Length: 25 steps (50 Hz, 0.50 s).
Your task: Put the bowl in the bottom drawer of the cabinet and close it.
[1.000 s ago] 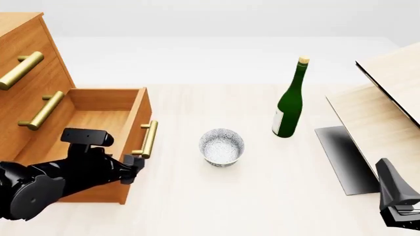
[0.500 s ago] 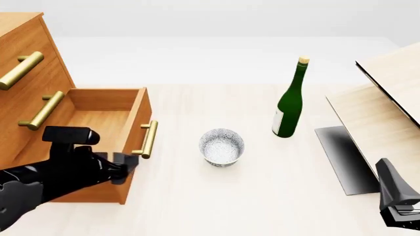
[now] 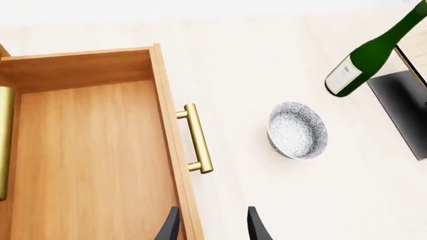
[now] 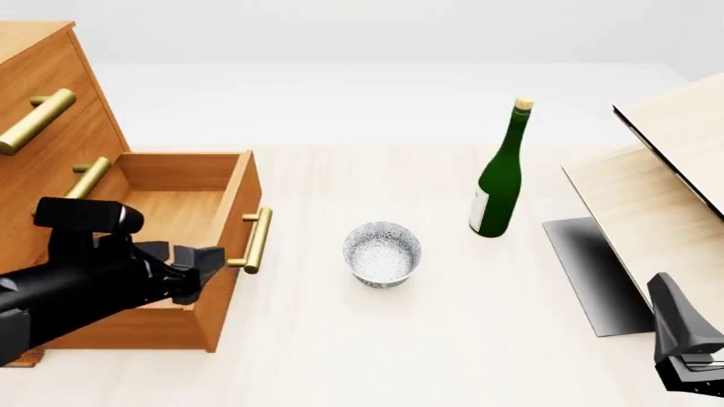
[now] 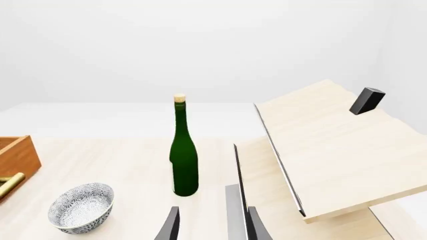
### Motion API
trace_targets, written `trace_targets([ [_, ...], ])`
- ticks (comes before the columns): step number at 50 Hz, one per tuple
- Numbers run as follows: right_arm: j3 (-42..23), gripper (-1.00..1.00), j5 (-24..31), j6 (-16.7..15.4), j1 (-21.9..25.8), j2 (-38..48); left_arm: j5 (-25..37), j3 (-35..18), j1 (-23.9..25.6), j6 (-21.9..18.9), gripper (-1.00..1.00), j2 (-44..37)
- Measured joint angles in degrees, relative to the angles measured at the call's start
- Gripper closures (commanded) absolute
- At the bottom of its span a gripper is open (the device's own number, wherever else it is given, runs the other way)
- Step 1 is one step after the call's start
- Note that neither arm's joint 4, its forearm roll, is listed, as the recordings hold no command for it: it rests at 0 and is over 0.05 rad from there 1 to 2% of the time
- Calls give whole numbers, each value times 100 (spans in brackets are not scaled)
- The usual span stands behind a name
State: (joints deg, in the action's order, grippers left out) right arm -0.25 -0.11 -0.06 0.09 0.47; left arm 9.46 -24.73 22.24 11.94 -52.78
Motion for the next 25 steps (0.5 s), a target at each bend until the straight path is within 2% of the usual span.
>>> trace_targets([
  [25,0,-100,0,0,0,0,311,-434,161,-28,-100,473],
])
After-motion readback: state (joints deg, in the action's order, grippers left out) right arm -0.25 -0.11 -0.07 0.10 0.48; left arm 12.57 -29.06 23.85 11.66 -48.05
